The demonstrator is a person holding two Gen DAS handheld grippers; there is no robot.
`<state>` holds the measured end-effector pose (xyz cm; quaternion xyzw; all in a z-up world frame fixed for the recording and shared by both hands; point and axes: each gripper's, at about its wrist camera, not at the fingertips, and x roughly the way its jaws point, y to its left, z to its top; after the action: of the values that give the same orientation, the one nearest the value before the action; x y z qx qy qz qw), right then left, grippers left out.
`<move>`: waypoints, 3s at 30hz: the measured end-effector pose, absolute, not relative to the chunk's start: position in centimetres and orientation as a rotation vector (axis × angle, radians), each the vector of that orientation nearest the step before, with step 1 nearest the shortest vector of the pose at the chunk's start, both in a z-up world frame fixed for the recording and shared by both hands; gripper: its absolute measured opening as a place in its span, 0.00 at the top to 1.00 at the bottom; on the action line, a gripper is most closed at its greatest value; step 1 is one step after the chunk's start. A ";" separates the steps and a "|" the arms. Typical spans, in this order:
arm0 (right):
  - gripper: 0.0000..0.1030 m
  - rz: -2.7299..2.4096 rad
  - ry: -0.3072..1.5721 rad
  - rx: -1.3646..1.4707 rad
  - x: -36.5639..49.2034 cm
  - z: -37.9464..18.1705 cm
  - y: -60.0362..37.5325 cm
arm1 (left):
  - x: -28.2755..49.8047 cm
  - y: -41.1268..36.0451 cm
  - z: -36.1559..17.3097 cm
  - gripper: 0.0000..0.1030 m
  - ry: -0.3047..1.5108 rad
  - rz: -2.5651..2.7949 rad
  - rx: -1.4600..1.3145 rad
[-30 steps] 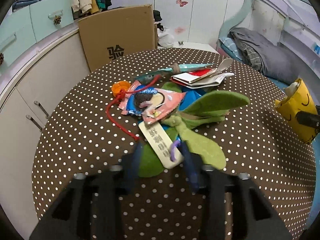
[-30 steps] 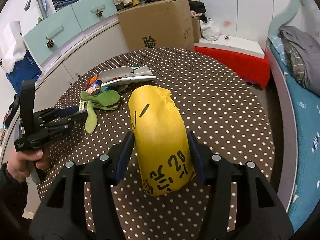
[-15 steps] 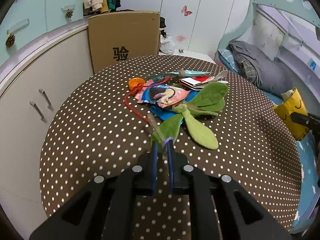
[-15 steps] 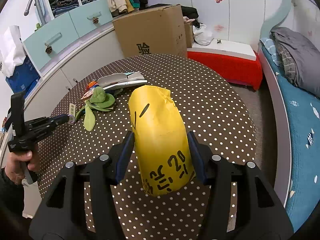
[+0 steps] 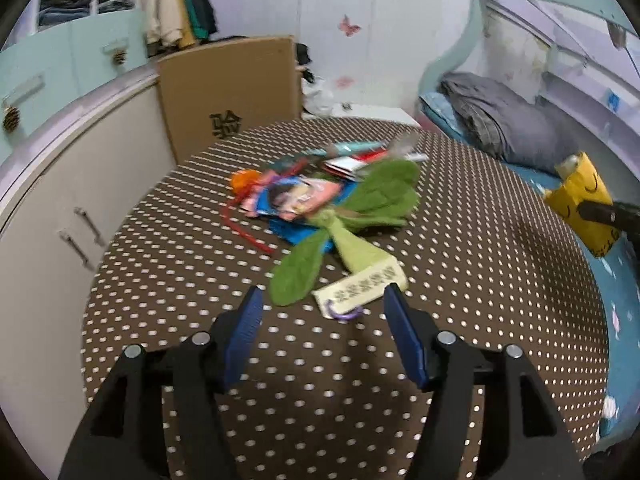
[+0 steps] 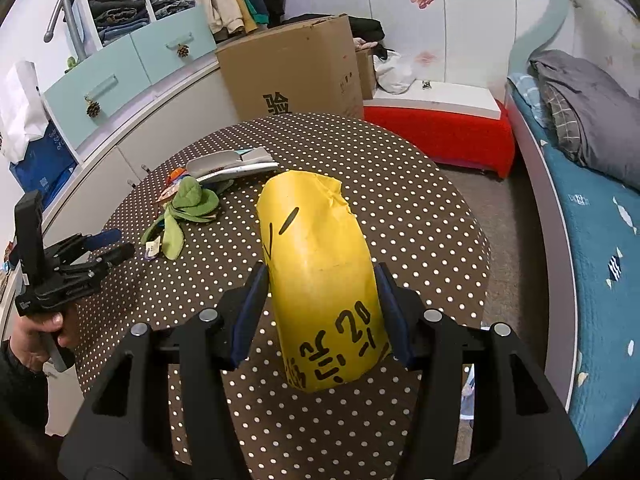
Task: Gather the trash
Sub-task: 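Grasp the yellow bag with the right gripper while the left grasps the white tag, then carry the yellow bag and white tag to the wastebasket and release, then move both tools back over the table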
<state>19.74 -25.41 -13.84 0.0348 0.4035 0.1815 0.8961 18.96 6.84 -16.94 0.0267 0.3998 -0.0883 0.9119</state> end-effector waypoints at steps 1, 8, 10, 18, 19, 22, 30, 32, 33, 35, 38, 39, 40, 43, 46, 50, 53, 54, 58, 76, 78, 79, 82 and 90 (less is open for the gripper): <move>0.48 0.375 0.837 0.075 19.7 -13.9 -25.5 | 19.4 6.7 -17.3 0.40 0.832 -0.189 0.061; 0.48 0.363 0.845 0.082 19.4 -14.4 -26.4 | 21.3 6.7 -18.9 0.96 0.897 -0.221 0.039; 0.48 0.361 0.845 0.077 19.3 -14.5 -26.4 | 21.3 6.8 -18.9 0.97 0.899 -0.232 0.031; 0.48 0.354 0.842 0.088 19.3 -14.4 -27.5 | 19.7 5.6 -18.6 0.98 0.899 -0.266 0.025; 0.48 0.352 0.841 0.089 19.2 -14.4 -27.6 | 19.3 5.2 -18.3 0.98 0.894 -0.273 0.020; 0.48 0.342 0.832 0.092 19.0 -14.2 -28.3 | 18.8 4.4 -17.0 0.98 0.866 -0.303 0.009; 0.48 0.247 0.773 0.169 18.5 -13.1 -33.5 | 19.1 -0.7 -12.4 0.98 0.782 -0.426 0.022; 0.48 0.214 0.761 0.206 18.4 -13.1 -35.7 | 19.6 -2.9 -11.4 0.98 0.767 -0.474 0.027; 0.48 0.189 0.756 0.241 18.3 -13.4 -37.6 | 19.9 -4.0 -11.0 0.98 0.760 -0.491 0.034; 0.47 0.141 0.759 0.293 18.4 -14.3 -40.6 | 20.5 -6.5 -10.3 0.98 0.748 -0.536 0.049; 0.47 0.050 0.805 0.355 18.9 -17.1 -44.6 | 21.5 -10.5 -9.7 0.98 0.742 -0.595 0.070; 0.47 0.016 0.834 0.380 19.1 -18.6 -46.2 | 21.8 -11.9 -9.6 0.98 0.742 -0.619 0.079; 0.47 -0.005 0.854 0.409 19.3 -20.0 -47.5 | 22.0 -13.2 -9.7 0.98 0.744 -0.639 0.086; 0.45 -0.070 0.919 0.490 19.9 -24.4 -50.6 | 23.3 -17.8 -10.2 0.98 0.769 -0.699 0.110; 0.34 -0.115 0.959 0.593 20.4 -28.8 -53.3 | 24.6 -22.0 -11.3 0.98 0.806 -0.744 0.141; 0.16 -0.181 1.002 0.699 20.8 -33.5 -55.9 | 25.7 -27.0 -13.3 0.98 0.865 -0.787 0.190; 0.16 -0.213 0.964 0.780 19.7 -34.1 -57.2 | 26.5 -31.2 -15.4 0.98 0.919 -0.817 0.246; 0.16 -0.213 0.938 0.795 19.0 -33.7 -57.5 | 26.6 -32.1 -16.0 0.98 0.932 -0.824 0.259; 0.16 -0.243 0.868 0.811 17.0 -31.7 -58.5 | 27.0 -36.8 -18.6 0.97 0.985 -0.850 0.329; 0.13 -0.257 0.697 0.747 13.9 -24.4 -59.1 | 30.7 -44.7 -24.8 0.18 1.117 -0.762 0.439; 0.12 -0.252 0.692 0.745 13.7 -24.1 -58.8 | 30.9 -43.7 -24.0 0.17 1.114 -0.741 0.410; 0.10 -0.253 0.690 0.740 13.6 -23.9 -58.5 | 30.9 -43.0 -23.5 0.16 1.106 -0.722 0.397; 0.06 -0.254 0.693 0.721 13.7 -23.3 -57.4 | 30.7 -41.1 -21.6 0.14 1.064 -0.685 0.371; 0.06 -0.205 0.677 0.654 14.4 -19.9 -52.7 | 28.2 -34.4 -15.6 0.10 0.916 -0.617 0.294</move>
<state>14.40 -52.70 -19.86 0.3144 0.3257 -0.0986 0.8862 28.17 -34.41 -15.55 0.1390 0.4334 -0.2919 0.8412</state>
